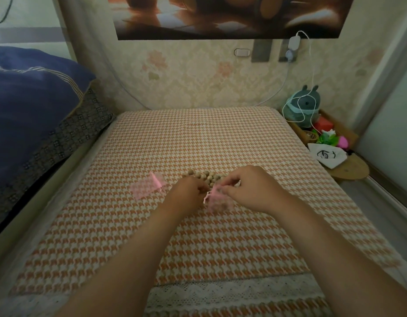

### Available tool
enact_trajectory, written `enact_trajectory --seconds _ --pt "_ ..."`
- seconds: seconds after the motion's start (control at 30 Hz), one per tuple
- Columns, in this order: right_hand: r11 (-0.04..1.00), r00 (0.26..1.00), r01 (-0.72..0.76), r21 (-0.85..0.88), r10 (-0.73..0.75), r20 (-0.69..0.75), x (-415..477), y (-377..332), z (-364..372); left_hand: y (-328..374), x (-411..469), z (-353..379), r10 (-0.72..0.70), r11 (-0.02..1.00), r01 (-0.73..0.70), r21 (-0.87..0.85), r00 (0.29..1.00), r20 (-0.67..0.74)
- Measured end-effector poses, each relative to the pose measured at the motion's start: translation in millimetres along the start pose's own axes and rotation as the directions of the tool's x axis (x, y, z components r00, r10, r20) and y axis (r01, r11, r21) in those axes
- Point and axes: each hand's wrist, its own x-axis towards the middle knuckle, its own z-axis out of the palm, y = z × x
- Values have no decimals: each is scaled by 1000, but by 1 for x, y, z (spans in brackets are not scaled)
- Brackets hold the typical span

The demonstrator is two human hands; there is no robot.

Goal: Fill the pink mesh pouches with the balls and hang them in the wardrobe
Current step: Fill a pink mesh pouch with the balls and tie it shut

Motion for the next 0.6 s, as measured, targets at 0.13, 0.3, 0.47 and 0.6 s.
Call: enact_trajectory --seconds 0.13,0.3,0.47,0.6 --pt "1000 1000 -8 16 8 -2 0 2 5 -3 3 5 10 999 -9 45 1000 -3" --pt "1000 1000 0 2 0 4 1 1 5 -8 9 2 -38 994 27 -106 994 -101" --pt "1000 1000 11 -25 -11 24 -2 -3 3 25 -1 -32 -14 926 -93 -365 960 -280" --pt "1000 1000 3 -30 -2 26 -2 -2 0 37 -14 -33 156 950 -193 -245 975 -161"
